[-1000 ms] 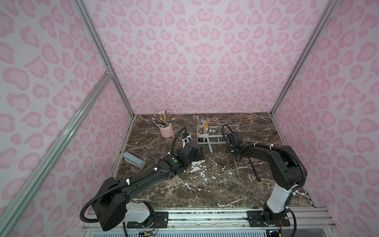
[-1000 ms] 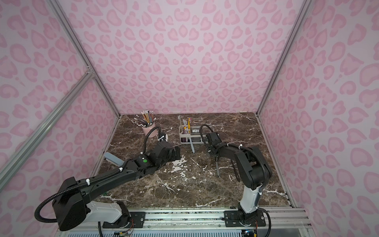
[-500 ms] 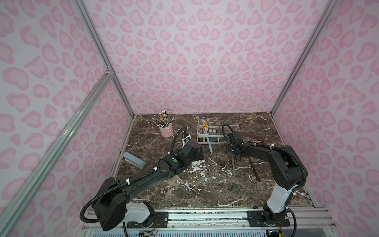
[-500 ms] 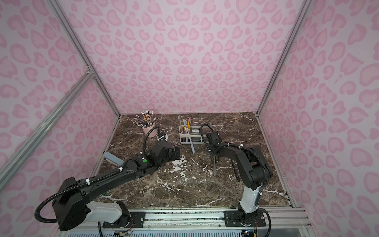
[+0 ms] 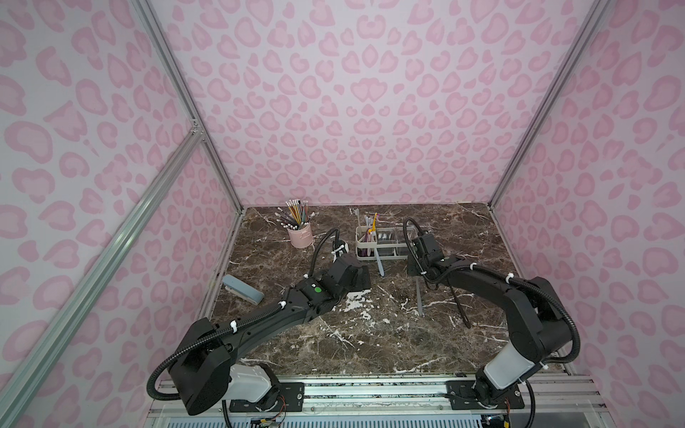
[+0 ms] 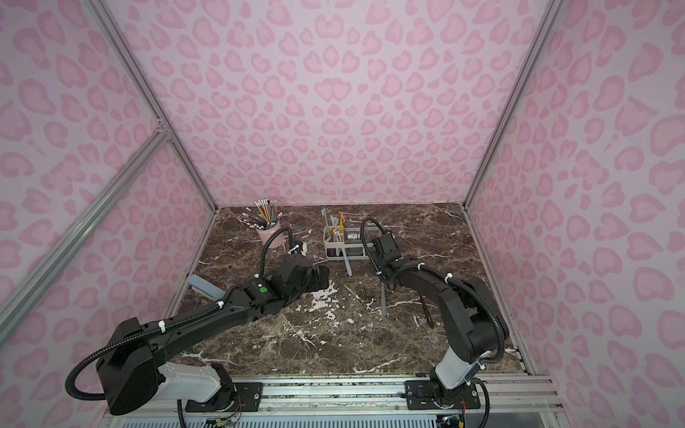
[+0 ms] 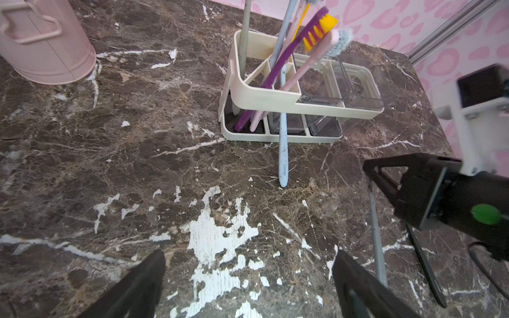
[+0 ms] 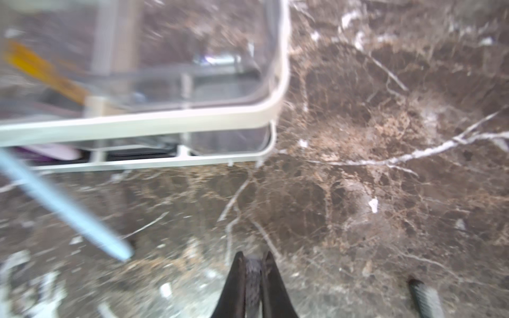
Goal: Place the toothbrush into the toothbrush holder
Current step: Pick up the toothbrush from the center of the board.
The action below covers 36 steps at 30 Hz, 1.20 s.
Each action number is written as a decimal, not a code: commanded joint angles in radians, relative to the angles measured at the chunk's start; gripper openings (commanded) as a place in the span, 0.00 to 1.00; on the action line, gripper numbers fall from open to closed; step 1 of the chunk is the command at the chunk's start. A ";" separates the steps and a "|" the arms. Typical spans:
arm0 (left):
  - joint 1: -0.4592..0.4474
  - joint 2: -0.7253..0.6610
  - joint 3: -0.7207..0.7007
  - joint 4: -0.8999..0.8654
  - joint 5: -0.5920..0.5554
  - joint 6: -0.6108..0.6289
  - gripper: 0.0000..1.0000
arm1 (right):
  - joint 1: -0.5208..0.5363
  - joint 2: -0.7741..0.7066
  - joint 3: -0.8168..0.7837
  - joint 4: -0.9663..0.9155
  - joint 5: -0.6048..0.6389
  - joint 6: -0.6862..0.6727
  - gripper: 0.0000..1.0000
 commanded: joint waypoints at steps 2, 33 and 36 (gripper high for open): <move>0.000 0.018 0.005 0.102 0.079 0.003 0.95 | 0.048 -0.054 0.026 -0.037 0.008 0.003 0.00; -0.087 -0.140 -0.180 0.597 0.564 -0.047 0.92 | 0.176 -0.598 -0.178 0.377 -0.147 0.038 0.00; -0.091 -0.119 -0.177 0.598 0.569 -0.044 0.90 | 0.192 -0.621 -0.190 0.411 -0.143 0.046 0.00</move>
